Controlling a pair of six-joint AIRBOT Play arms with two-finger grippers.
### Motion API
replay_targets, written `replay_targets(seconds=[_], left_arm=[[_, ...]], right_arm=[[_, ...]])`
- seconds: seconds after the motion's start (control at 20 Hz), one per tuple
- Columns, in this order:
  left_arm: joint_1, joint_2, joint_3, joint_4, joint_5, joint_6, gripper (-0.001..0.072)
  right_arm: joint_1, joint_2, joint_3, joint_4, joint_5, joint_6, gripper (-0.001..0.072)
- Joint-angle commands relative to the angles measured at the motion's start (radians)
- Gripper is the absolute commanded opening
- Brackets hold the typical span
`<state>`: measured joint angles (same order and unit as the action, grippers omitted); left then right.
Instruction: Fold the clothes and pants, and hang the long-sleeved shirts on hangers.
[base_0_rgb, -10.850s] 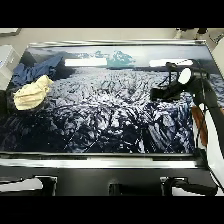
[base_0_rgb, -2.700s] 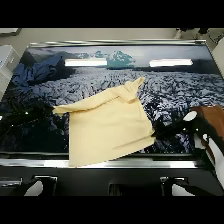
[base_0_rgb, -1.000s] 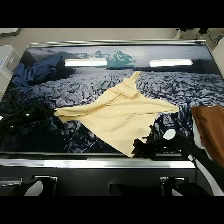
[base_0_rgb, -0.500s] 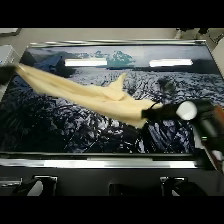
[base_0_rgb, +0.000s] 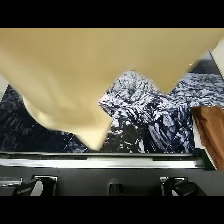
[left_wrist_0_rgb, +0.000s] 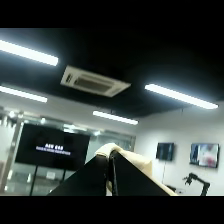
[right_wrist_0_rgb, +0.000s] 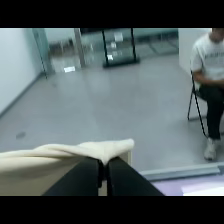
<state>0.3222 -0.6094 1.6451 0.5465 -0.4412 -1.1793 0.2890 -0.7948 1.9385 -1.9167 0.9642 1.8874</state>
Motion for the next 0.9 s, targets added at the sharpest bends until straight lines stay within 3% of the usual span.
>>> replay_targets(seconds=[0.0,0.1,0.25,0.35,0.45,0.6,0.7,0.85], left_arm=[[0.0,0.029,0.025,0.004,0.032,-0.012,0.0022],[0.001,0.006,0.021,0.008,0.011,0.039,0.0022],[0.0,-0.064,0.004,0.095,-0.078,0.047,0.0021],[0.0,-0.133,-0.048,0.169,-0.192,0.047,0.0021],[0.0,-0.213,-0.146,0.23,-0.282,0.047,0.0021],[0.0,-0.381,-0.344,0.259,-0.225,0.046,0.0022],[-0.002,-0.512,-0.385,0.257,-0.221,0.039,0.0023],[-0.023,-0.674,-0.385,0.24,-0.336,-0.116,0.0023]], right_arm=[[0.001,0.017,0.048,-0.005,-0.105,0.022,0.0039],[0.001,-0.018,0.048,-0.006,-0.011,-0.017,0.004],[0.001,-0.135,0.042,-0.006,0.289,-0.123,0.004],[0.001,-0.25,0.0,-0.005,0.498,-0.121,0.004],[0.001,-0.384,-0.085,0.002,0.584,-0.102,0.004],[0.001,-0.596,-0.251,0.06,0.379,-0.036,0.0043],[0.001,-0.746,-0.277,0.132,0.251,0.087,0.0043],[0.001,-0.898,-0.277,0.324,0.194,0.208,0.0043]])
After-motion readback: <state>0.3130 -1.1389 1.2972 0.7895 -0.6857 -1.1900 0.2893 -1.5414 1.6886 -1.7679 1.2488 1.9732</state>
